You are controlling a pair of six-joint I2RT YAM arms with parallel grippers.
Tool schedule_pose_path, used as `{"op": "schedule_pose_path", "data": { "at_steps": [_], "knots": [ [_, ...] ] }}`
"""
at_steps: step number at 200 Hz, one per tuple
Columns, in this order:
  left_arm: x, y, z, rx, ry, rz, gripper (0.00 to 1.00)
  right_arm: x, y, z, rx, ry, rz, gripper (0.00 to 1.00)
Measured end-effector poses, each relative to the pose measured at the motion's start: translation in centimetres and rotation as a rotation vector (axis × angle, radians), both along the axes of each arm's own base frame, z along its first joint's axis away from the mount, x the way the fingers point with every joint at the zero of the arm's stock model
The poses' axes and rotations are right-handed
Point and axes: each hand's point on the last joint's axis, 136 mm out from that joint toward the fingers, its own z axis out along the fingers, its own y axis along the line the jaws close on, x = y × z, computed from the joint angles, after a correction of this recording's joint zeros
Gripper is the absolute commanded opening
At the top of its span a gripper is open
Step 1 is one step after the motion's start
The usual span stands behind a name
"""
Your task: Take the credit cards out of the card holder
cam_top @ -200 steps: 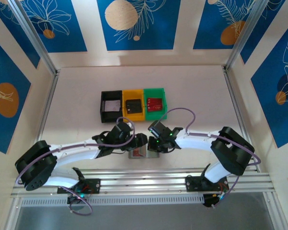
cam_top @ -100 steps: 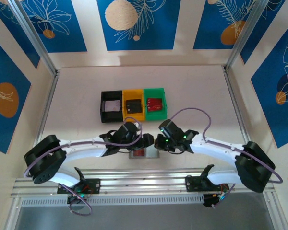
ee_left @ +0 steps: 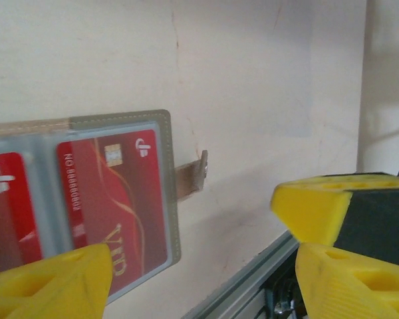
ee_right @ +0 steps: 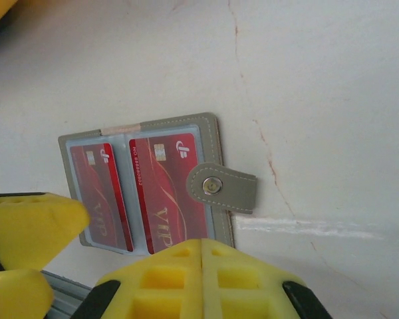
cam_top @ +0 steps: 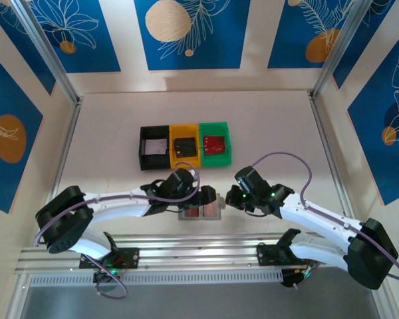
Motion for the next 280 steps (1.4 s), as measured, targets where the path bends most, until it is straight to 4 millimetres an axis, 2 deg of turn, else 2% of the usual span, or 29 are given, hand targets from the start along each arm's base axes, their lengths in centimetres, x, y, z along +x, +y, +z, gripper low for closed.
{"op": "schedule_pose_path", "data": {
  "at_steps": [31,47,71,99,143,207,280],
  "knots": [
    [0.5,2.0,2.2,0.046,-0.074,0.028,0.82,0.0,-0.1,0.2,0.009,-0.003,0.012,0.22],
    [0.7,3.6,2.6,0.09,-0.101,0.048,0.84,0.0,0.0,0.2,0.013,-0.001,0.019,0.28],
    [0.8,6.8,2.3,0.202,-0.127,0.085,0.85,-0.3,0.3,0.3,0.026,0.004,0.042,0.35],
    [0.6,10.3,1.8,0.32,-0.141,0.116,0.86,-0.4,1.0,0.6,0.056,0.007,0.066,0.35],
    [-0.6,13.8,0.0,0.427,-0.118,0.126,0.86,-0.1,2.5,0.5,0.097,0.027,0.099,0.33],
    [-1.4,15.0,-2.3,0.518,-0.054,0.111,0.87,0.2,5.5,0.9,0.169,0.03,0.17,0.29],
    [-1.9,15.2,-4.3,0.583,0.01,0.074,0.87,-0.1,7.4,-0.9,0.179,0.081,0.207,0.26]
  ]
}}
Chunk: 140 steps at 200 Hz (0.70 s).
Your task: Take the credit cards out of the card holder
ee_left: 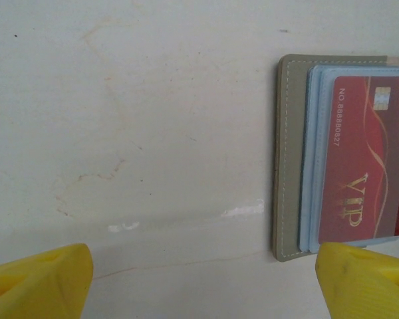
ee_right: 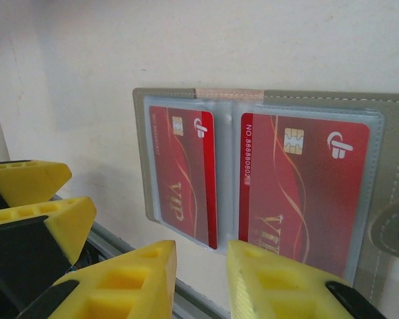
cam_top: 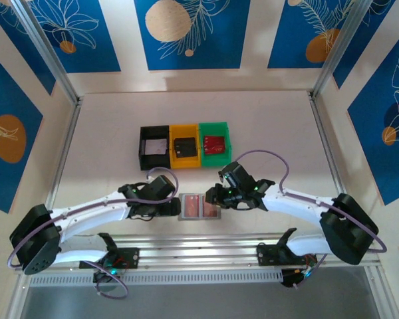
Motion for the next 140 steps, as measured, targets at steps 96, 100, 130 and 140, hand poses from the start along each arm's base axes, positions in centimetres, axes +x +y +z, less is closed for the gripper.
{"op": "schedule_pose_path", "data": {
  "at_steps": [96,100,130,140],
  "knots": [
    [-0.3,-1.1,-1.4,0.021,0.082,-0.023,0.88,0.3,2.4,-1.6,0.008,0.018,0.041,0.22],
    [-0.3,-1.2,-1.5,0.021,0.084,-0.024,0.89,0.4,2.5,-1.7,0.008,0.019,0.041,0.22],
    [-0.2,-1.8,-1.8,0.023,0.107,-0.029,0.89,0.5,2.8,-2.6,-0.002,0.037,0.048,0.22],
    [-0.2,-1.9,-2.0,0.028,0.116,-0.03,0.9,0.4,3.0,-2.7,-0.002,0.037,0.052,0.22]
  ]
}}
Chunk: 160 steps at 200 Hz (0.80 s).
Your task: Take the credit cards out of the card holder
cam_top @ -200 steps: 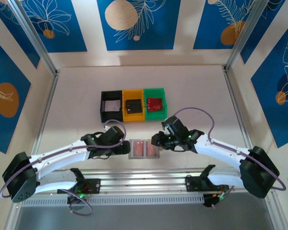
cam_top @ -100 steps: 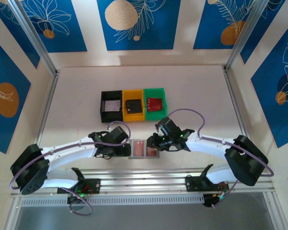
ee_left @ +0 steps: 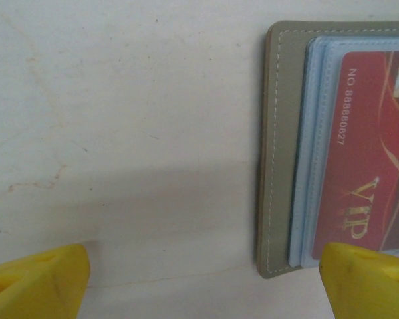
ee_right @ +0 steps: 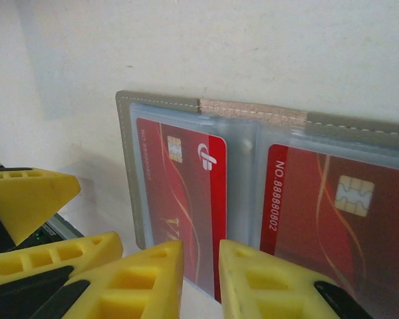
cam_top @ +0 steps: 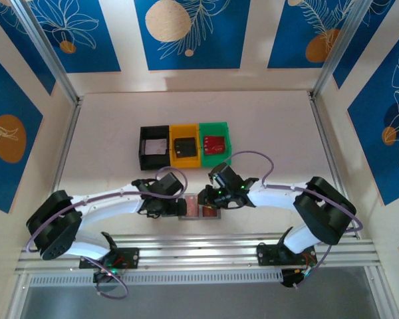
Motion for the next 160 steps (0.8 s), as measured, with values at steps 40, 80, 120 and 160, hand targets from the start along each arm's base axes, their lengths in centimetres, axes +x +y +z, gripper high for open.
{"op": "schedule_pose_path", "data": {
  "at_steps": [40,80,120,160],
  "knots": [
    [-0.4,0.0,-1.0,0.019,0.038,-0.005,0.9,0.0,0.6,0.0,0.015,-0.005,0.013,0.21],
    [-0.4,0.0,-1.3,0.028,0.045,-0.004,0.9,0.0,0.7,-0.4,0.008,-0.001,0.016,0.22],
    [-0.5,0.0,-1.6,0.045,0.051,-0.009,0.91,0.0,0.7,-0.5,0.004,-0.006,0.017,0.22],
    [-0.6,-0.1,-1.8,0.065,0.05,-0.013,0.91,0.2,0.5,-0.9,-0.014,-0.011,0.011,0.22]
  ]
}}
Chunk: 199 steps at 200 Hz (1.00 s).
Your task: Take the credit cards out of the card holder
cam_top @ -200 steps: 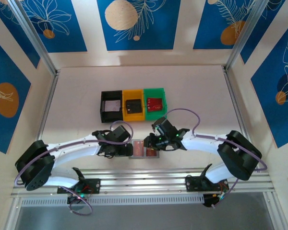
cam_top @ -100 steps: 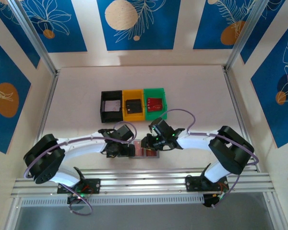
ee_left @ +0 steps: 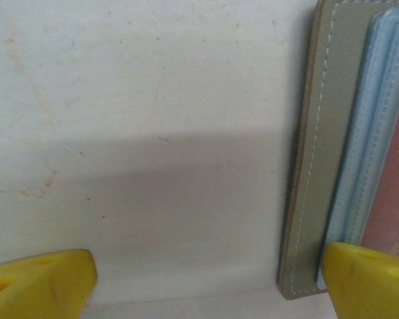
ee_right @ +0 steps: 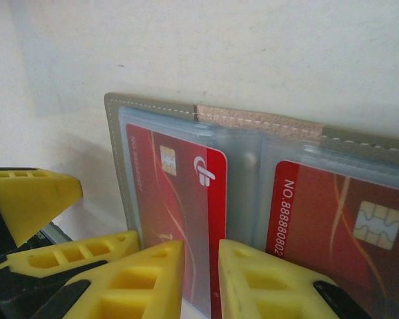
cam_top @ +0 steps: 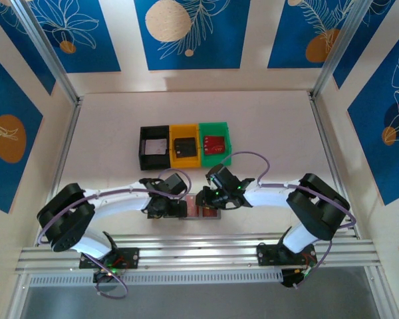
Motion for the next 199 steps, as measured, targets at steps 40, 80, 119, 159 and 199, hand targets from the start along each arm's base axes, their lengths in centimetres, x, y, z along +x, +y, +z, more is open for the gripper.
{"op": "schedule_pose_path", "data": {
  "at_steps": [40,80,119,159,199],
  "knots": [
    [-0.11,-0.01,-0.36,0.021,0.002,0.005,0.91,0.14,-0.24,-0.24,-0.02,-0.016,-0.003,0.22],
    [-0.15,-0.09,-0.47,0.032,0.001,0.004,0.91,-0.14,-0.18,-0.8,-0.035,-0.015,0.011,0.21],
    [-0.17,-0.11,-0.5,0.036,-0.004,0.003,0.91,-0.04,-0.03,-0.73,-0.029,-0.022,0.014,0.19],
    [-0.22,-0.09,-0.6,0.041,-0.003,0.008,0.91,0.08,0.11,-0.68,-0.019,-0.03,0.014,0.17],
    [-0.25,-0.09,-0.63,0.044,-0.005,0.009,0.91,0.1,0.1,-0.7,-0.012,-0.037,0.013,0.14]
  ]
}}
